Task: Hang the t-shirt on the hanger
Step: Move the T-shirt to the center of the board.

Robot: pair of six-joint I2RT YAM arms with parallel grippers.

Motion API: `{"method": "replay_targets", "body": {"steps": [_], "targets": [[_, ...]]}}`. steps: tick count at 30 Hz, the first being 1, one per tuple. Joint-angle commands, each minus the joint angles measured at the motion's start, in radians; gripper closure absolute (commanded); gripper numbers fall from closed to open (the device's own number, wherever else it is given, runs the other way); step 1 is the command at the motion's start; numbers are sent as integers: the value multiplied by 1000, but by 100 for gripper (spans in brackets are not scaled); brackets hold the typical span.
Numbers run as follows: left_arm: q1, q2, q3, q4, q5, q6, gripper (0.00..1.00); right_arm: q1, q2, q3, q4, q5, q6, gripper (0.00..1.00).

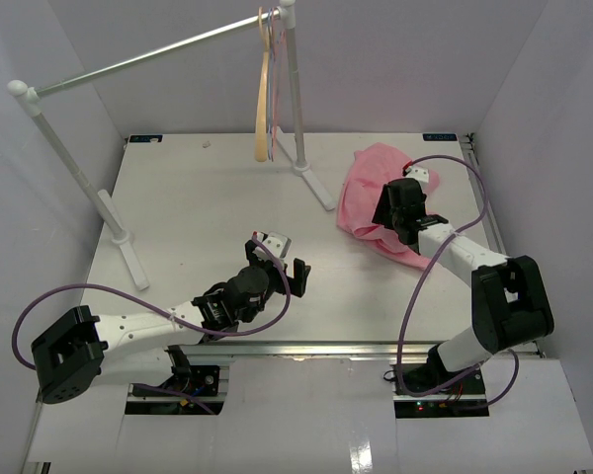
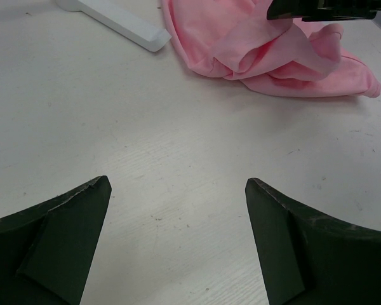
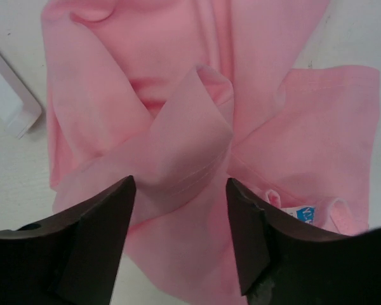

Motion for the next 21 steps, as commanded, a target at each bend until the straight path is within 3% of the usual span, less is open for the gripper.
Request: {"method": "replay_targets", "body": {"steps": [1,4,7,12,17,21], "targets": [[2,-11,6,10,7,2,2,-15,32,63,42,-56,-42,64],[2,-7,7,12,5,4,2,0,-19,63,50,-58,-89,92],[2,-3,7,14,2,6,2,66,-90,72,32,-48,-149,92],[2,-3,4,16,-16,12,2,291,-218,120,-70,2,-169,92],[2,-5,-5,24,-34,22,2,430,-333,-50,-10,-154,-81,92],[2,-13,-15,31,-66,15,3,522,-410,-212,-3,-122,-13,92]]}}
